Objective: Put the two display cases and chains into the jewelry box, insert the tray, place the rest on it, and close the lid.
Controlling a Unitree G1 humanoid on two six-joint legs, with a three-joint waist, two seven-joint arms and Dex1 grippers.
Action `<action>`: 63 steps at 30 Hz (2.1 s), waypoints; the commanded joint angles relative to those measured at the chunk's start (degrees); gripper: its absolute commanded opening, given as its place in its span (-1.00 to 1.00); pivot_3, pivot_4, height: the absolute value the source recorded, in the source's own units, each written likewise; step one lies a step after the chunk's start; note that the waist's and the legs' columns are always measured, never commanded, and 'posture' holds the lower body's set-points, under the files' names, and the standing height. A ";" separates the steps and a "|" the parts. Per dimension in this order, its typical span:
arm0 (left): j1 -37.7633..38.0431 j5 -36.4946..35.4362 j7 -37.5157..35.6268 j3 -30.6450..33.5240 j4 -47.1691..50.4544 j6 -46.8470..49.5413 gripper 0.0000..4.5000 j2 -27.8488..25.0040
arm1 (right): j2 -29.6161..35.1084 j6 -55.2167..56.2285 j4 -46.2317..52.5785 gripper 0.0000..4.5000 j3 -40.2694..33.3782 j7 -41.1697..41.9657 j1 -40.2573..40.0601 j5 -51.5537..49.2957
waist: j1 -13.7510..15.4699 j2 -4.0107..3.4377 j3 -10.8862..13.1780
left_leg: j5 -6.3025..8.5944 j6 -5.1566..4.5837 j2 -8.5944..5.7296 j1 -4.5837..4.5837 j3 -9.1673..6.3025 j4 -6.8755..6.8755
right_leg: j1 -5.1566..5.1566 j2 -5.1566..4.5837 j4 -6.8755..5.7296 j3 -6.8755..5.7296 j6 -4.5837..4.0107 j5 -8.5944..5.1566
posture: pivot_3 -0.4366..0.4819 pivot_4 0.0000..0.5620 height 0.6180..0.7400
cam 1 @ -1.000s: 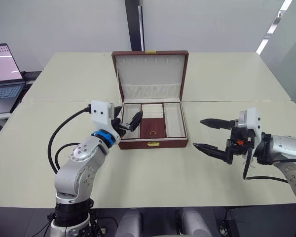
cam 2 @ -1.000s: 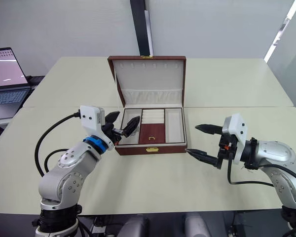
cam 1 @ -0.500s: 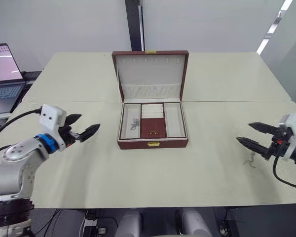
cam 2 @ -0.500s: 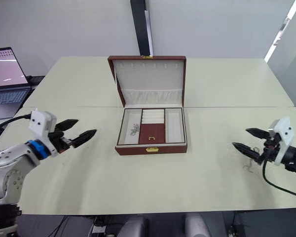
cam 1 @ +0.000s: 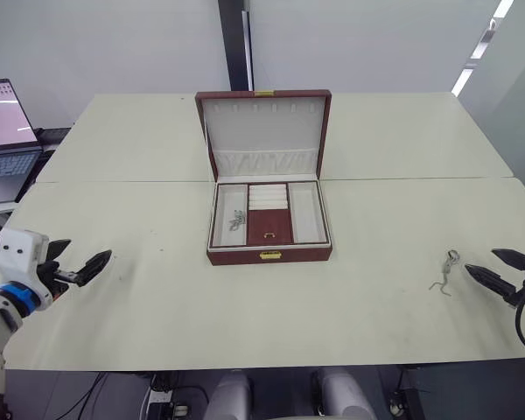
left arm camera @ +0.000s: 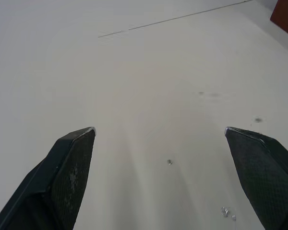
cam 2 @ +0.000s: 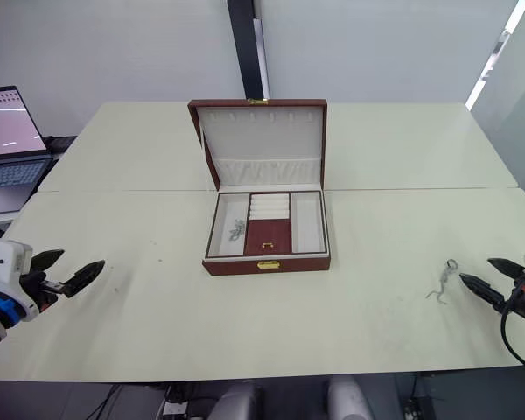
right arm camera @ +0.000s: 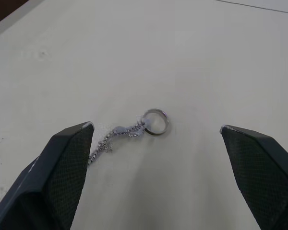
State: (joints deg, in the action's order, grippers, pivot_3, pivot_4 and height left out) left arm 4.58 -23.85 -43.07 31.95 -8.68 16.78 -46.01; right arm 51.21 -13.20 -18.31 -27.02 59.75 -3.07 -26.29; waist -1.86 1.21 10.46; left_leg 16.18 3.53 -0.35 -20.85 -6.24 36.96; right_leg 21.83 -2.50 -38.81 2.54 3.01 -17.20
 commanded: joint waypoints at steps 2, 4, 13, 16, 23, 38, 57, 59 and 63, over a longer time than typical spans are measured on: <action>1.26 0.18 1.16 2.77 0.32 -1.86 0.99 0.29 | 0.25 2.69 -2.61 1.00 -1.87 -0.06 0.45 0.68 | 0.00 0.00 0.00 | 0.00 0.00 -0.01 0.00 0.00 0.00 | 0.00 0.00 0.00 0.00 0.00 0.00 | -0.05 -0.47 1.00; 1.84 0.03 1.48 3.07 0.32 -1.94 0.99 0.43 | 0.13 3.43 -3.58 1.00 -1.78 -0.03 0.26 0.84 | 0.00 0.00 0.00 | 0.00 0.00 0.00 0.00 0.00 -0.01 | 0.00 -0.01 0.00 0.00 0.00 0.00 | -0.05 -0.47 1.00; 2.17 1.08 2.03 2.44 -0.92 -3.82 0.99 0.69 | 0.03 4.95 -5.17 1.00 -1.56 -0.43 0.13 1.02 | -0.01 -0.01 -0.01 | 0.00 0.00 0.00 0.01 0.01 -0.01 | 0.00 0.00 0.00 0.00 0.00 0.00 | -0.05 -0.47 1.00; 1.89 1.27 2.08 1.96 -0.36 -3.92 0.99 0.80 | 0.00 4.94 -4.91 1.00 -1.60 -0.53 -0.03 0.97 | 0.00 -0.01 -0.01 | 0.00 0.00 0.00 0.00 0.01 0.00 | 0.00 -0.01 0.00 0.00 0.00 0.00 | -0.05 -0.47 1.00; 1.37 0.76 0.82 -0.14 3.94 -2.47 0.99 1.05 | -1.10 2.12 -0.93 1.00 -2.92 -0.77 -0.75 -2.09 | 0.00 -0.01 -0.01 | 0.00 0.00 0.00 0.00 0.01 0.00 | -0.01 0.00 -0.01 0.00 0.00 0.00 | -0.05 -0.47 1.00; -6.66 -6.47 -5.53 -15.88 27.84 5.37 0.99 3.53 | -11.12 -8.65 25.52 1.00 -4.08 -11.84 -8.82 -7.25 | 0.18 -0.05 -0.03 | 0.00 0.01 -0.04 -0.01 -0.02 0.02 | -0.05 -0.03 -0.02 0.00 0.01 0.00 | -0.05 -0.47 1.00; -17.40 -4.81 -22.30 -36.79 29.46 0.61 0.99 6.22 | -23.47 -15.70 36.71 1.00 2.45 -38.79 -9.36 3.10 | -0.02 -0.14 -0.07 | 0.00 0.01 0.00 0.01 0.00 0.02 | -0.03 0.07 -0.06 0.05 0.00 0.00 | -0.05 -0.47 1.00; -16.91 -4.35 -22.31 -37.29 29.83 -0.11 0.99 6.49 | -24.35 -16.43 36.27 1.00 3.38 -40.56 -8.68 4.03 | 0.00 -0.14 -0.07 | 0.00 0.00 0.00 0.01 -0.01 0.02 | -0.02 0.08 -0.06 0.04 0.00 0.00 | -0.05 -0.47 1.00; -16.58 -3.74 -21.40 -37.92 30.79 -0.18 0.99 6.90 | -25.62 -16.78 34.85 1.00 4.77 -42.98 -7.44 5.97 | 0.00 -0.15 -0.08 | 0.00 0.00 -0.01 0.00 0.00 0.03 | -0.03 0.08 -0.06 0.07 0.00 0.00 | -0.05 -0.47 1.00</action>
State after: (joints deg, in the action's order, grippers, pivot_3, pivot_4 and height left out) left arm -11.89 -27.59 -64.65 -6.07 20.00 17.14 -39.26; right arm 25.76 -29.75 16.03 -22.19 17.91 -10.82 -21.26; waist -1.86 1.06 10.38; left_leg 16.18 3.53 -0.36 -20.84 -6.25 36.99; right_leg 21.80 -2.42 -38.86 2.61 3.01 -17.20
